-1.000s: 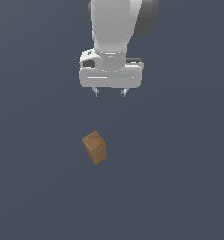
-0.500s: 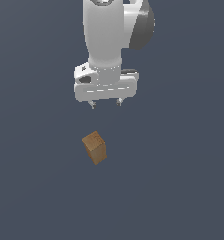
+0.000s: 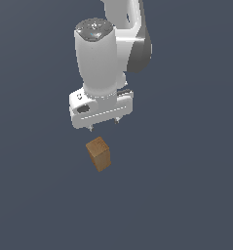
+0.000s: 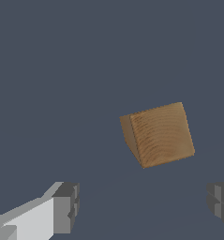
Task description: Pick up the object and move it to a goal position.
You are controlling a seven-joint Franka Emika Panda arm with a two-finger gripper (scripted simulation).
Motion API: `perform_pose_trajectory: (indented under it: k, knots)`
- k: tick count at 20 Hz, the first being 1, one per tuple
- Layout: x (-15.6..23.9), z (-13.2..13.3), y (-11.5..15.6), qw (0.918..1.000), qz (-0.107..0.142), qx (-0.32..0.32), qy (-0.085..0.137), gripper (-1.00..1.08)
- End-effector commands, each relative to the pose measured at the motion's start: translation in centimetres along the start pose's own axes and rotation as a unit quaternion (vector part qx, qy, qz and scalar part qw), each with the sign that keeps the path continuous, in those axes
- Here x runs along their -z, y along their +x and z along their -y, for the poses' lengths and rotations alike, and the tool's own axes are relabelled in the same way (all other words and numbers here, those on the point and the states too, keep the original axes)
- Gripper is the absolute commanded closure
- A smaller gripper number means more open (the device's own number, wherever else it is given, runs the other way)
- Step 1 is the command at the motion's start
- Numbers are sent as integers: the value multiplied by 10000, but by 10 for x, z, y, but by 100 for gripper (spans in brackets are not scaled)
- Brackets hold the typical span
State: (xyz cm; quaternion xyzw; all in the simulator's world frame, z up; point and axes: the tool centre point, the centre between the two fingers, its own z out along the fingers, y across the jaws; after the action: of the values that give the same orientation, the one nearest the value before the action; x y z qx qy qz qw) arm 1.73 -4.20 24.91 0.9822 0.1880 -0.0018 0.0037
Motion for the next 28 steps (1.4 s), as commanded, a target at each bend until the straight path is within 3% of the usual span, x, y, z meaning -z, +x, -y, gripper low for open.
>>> perform_pose_trajectory:
  k: [1,13,28]
  knots:
    - [-11,-9,7,9996,-5,283,4,-92]
    - [-50,-39,25,9933,-24,1156,25,-92]
    - [-74,-43,27,9918,-26,1279,30,-92]
